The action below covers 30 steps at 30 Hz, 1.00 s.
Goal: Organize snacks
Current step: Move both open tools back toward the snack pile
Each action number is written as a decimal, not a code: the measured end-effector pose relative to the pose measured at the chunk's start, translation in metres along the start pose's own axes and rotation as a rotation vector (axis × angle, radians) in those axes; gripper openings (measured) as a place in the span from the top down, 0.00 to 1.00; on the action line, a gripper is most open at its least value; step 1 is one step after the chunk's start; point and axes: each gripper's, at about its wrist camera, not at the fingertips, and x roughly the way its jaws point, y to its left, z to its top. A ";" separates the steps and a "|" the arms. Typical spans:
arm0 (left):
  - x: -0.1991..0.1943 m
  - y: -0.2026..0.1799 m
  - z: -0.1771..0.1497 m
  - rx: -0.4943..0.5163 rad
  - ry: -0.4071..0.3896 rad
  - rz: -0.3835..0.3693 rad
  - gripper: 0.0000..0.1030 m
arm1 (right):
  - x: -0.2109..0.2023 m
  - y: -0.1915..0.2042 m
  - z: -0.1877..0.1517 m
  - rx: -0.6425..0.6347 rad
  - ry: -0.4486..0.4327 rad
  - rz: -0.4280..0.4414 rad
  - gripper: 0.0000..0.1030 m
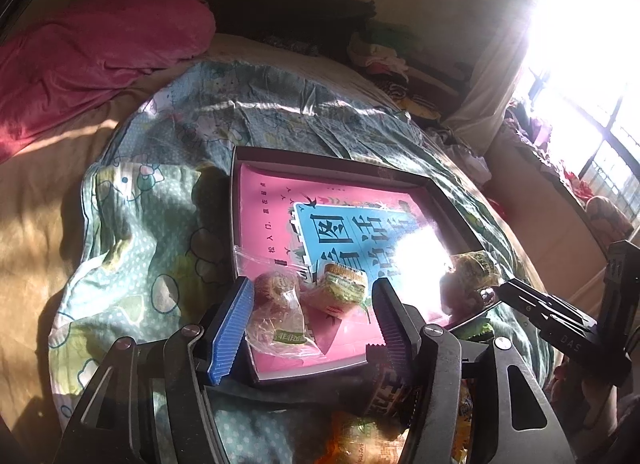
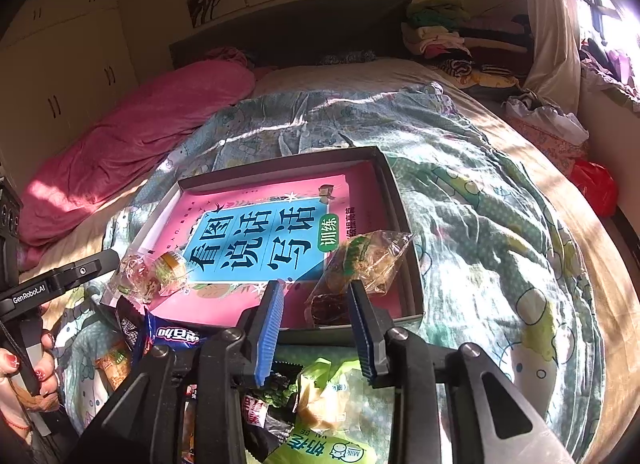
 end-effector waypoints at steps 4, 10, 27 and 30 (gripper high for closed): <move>-0.007 -0.001 0.001 0.005 -0.024 0.000 0.35 | -0.002 0.000 0.000 0.001 -0.004 0.000 0.66; -0.015 -0.003 0.000 0.005 -0.035 -0.012 0.31 | -0.011 0.002 0.002 -0.004 -0.032 0.003 0.59; -0.027 -0.010 -0.004 0.027 -0.041 -0.043 0.29 | -0.026 0.004 0.008 0.005 -0.063 0.008 0.51; -0.028 -0.011 -0.005 0.034 -0.035 -0.050 0.29 | -0.028 0.005 0.009 0.003 -0.066 0.011 0.50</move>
